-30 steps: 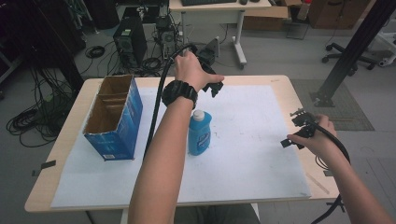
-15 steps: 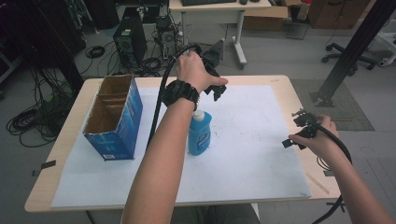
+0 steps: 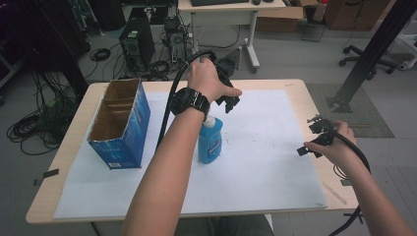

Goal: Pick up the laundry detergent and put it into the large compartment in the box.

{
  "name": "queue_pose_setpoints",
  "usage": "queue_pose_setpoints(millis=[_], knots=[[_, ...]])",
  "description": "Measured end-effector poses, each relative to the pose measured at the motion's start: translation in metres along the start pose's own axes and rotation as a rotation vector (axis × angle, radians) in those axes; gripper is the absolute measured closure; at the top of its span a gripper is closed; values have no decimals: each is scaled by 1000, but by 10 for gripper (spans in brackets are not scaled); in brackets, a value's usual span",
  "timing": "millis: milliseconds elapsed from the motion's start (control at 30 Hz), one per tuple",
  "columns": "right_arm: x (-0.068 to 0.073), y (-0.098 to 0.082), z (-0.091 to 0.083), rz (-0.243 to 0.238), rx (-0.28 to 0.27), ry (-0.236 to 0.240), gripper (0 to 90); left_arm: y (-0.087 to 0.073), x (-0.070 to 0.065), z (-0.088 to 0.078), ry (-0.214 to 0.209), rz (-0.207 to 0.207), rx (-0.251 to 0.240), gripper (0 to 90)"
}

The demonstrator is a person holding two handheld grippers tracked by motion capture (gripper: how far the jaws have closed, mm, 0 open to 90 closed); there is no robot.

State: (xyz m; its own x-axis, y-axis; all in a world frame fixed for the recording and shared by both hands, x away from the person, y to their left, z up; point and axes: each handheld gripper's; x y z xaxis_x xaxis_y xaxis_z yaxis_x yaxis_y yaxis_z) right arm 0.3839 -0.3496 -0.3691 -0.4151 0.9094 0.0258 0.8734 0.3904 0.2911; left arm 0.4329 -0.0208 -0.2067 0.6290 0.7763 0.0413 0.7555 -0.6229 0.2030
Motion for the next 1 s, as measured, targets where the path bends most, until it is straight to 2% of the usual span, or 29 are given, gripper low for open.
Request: queue_pose_setpoints(millis=[1000], knots=[[3, -1, 1, -6, -2, 3, 160, -22, -7, 9, -2, 30, 31, 118]])
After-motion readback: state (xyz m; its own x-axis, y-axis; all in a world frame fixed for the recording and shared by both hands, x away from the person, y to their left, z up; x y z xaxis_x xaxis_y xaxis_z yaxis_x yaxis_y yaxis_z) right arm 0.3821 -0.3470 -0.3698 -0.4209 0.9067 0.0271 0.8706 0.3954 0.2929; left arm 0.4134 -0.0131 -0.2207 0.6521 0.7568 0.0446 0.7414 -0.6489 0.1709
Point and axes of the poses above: each handheld gripper's, and its own axes: z roughly forward along the jaws, y roughly out of its top, x roughly to its left, and after that the axes turned 1 degree about x, right-handed
